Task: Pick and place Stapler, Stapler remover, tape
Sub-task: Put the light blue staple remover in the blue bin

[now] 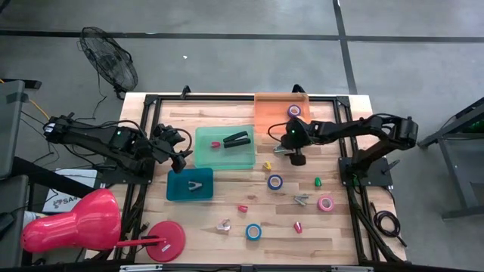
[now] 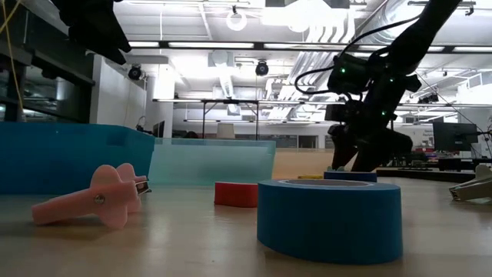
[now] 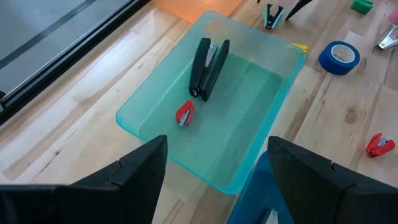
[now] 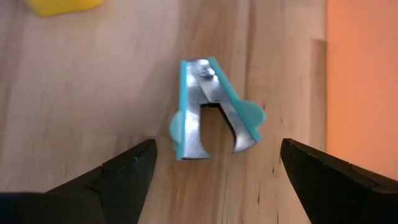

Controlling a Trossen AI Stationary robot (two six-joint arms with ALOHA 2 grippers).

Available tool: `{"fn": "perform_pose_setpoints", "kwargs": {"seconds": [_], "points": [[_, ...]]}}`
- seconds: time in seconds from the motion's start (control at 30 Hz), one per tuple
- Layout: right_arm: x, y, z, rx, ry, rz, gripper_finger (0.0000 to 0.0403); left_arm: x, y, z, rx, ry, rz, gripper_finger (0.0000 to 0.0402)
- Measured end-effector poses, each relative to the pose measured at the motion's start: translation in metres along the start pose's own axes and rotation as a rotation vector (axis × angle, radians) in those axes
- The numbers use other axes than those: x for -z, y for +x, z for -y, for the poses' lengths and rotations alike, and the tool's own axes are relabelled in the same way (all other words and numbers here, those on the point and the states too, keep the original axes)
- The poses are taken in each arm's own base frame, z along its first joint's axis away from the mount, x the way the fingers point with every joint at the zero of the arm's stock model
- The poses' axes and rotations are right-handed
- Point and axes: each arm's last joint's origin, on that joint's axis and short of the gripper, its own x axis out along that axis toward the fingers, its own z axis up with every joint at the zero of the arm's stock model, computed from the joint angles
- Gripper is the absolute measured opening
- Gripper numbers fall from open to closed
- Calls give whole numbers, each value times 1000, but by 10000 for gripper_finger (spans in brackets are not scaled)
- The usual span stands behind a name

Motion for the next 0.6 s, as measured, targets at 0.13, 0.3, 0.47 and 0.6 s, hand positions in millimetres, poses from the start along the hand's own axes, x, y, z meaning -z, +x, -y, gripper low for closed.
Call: {"fn": "perform_pose_setpoints", "kwargs": {"seconds": [0.13, 0.3, 0.47, 0.6], "points": [[0, 0, 0, -6, -47, 5, 327, 0, 0, 0, 0, 0, 0, 273], [-1, 0, 0, -6, -56, 7, 326, 0, 0, 0, -2, 0, 1, 273], [-2, 0, 0, -24, -53, 33, 324, 0, 0, 0, -2, 0, 1, 273], [-5, 0, 0, -44, -52, 80, 323, 0, 0, 0, -2, 0, 1, 273]]}}
